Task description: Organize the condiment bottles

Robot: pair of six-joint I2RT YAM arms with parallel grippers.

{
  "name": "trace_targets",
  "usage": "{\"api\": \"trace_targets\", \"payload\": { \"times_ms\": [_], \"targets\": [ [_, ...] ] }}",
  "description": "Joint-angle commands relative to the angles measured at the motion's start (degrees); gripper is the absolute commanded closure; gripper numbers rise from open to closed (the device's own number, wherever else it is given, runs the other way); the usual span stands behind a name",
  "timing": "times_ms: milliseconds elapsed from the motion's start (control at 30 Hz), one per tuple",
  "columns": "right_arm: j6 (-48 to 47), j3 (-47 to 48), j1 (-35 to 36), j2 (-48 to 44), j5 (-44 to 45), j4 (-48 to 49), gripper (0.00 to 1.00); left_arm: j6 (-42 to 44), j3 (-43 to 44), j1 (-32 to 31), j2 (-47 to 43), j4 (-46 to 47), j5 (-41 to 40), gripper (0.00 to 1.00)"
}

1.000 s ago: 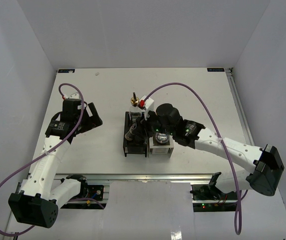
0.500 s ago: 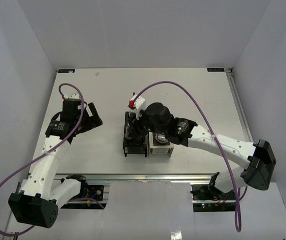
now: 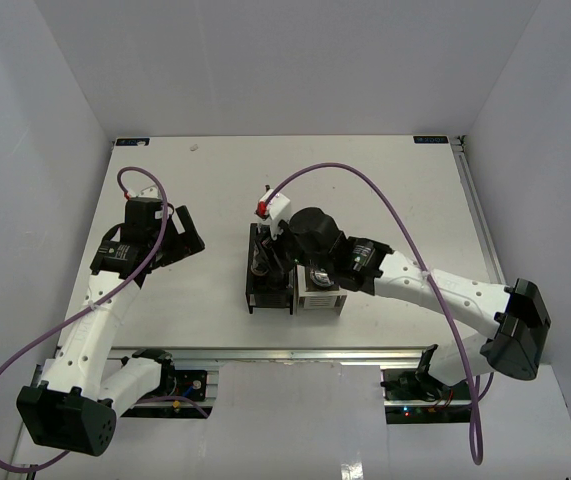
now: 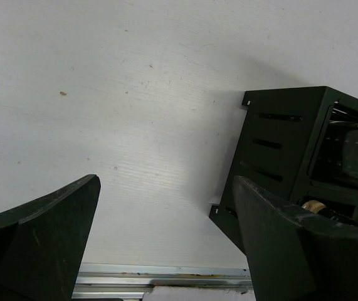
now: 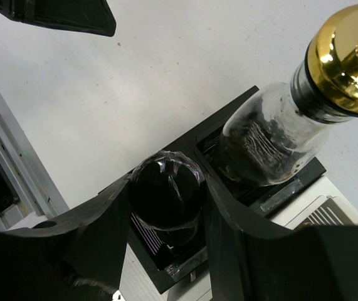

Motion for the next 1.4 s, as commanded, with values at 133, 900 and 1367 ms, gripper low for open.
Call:
{"api": "trace_targets", "payload": {
  "times_ms": [133,900,1367],
  "targets": [
    [-0.73,-1.79,0.13,-0.77,3.93,-4.13,0.92,0.48,2.77,0.20,-0.91,-0.96,-1.16,0.02],
    [-2.17,2.00,0.15,2.32,7.67,-9.10,0.92,0.22,5.04,0.20,0.20,-1.25,-0.41,0.02],
    [-4.04,4.48,2.39,6.26,6.89,-7.30,0.50,0.18,4.00,0.20,0.11,-0.52,-0.14,0.02]
  ]
}}
